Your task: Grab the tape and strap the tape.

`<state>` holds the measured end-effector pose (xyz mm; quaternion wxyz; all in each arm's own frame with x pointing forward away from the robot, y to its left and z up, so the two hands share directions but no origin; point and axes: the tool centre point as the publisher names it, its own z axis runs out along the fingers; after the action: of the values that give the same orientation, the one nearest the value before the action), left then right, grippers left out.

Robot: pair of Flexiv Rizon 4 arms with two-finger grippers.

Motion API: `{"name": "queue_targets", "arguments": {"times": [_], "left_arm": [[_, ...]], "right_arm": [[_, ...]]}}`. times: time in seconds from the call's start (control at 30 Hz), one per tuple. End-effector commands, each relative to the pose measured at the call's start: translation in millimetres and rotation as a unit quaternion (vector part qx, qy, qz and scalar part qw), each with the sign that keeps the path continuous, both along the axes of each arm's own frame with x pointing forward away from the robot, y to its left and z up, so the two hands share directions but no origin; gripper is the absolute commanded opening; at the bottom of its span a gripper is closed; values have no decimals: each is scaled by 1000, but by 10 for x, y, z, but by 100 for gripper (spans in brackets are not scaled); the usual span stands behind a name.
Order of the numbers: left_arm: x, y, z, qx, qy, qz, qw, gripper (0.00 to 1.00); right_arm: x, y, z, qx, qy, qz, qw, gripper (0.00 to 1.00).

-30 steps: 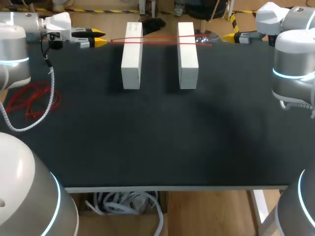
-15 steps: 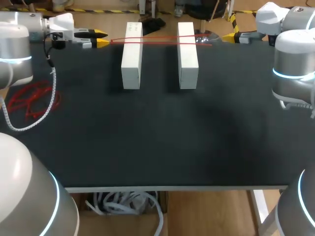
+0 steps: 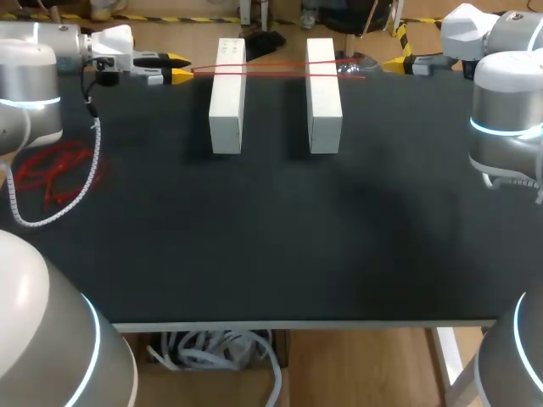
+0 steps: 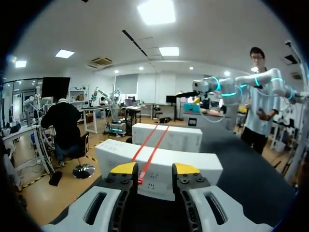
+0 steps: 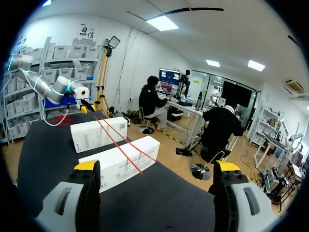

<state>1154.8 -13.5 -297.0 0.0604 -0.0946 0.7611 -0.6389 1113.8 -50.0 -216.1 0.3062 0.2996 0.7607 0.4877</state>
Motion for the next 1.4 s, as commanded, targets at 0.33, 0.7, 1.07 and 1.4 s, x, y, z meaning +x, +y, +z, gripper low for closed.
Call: {"name": "queue_targets", "arguments": {"times": [0.33,0.7,1.07,1.4], "left_arm": [[118,-28,-131,-1,4,-8,1000,25],[191,-11,-202,2,4,-11,1000,23],[224,-13,-277,2,5,-13,1000,22],[213,-19,-331,0,9,-13,1000,19]], "right_arm": [[0,0,0,0,0,0,1000,100],[0,0,0,0,0,0,1000,100],[0,0,0,0,0,0,1000,100],[0,0,0,0,0,0,1000,100]]}}
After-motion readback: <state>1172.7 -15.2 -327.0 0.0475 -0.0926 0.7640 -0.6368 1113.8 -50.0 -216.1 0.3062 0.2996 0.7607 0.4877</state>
